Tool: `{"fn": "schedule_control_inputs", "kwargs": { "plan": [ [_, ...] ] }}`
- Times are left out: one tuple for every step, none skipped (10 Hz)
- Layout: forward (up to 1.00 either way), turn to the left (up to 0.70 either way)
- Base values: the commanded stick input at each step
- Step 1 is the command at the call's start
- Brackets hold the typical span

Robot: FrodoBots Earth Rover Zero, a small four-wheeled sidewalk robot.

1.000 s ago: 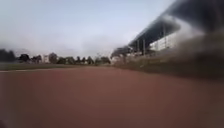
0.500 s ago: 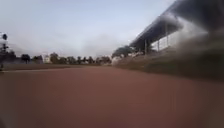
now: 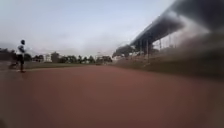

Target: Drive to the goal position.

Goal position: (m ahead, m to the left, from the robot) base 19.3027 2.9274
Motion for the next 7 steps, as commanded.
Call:
{"fn": "schedule_control_inputs", "kwargs": {
  "plan": [
    [0.7,0.0],
    [0.7,0.0],
    [0.7,0.0],
    [0.7,0.0],
    [0.7,0.0],
    [0.7,0.0],
    [0.7,0.0]
  ]
}}
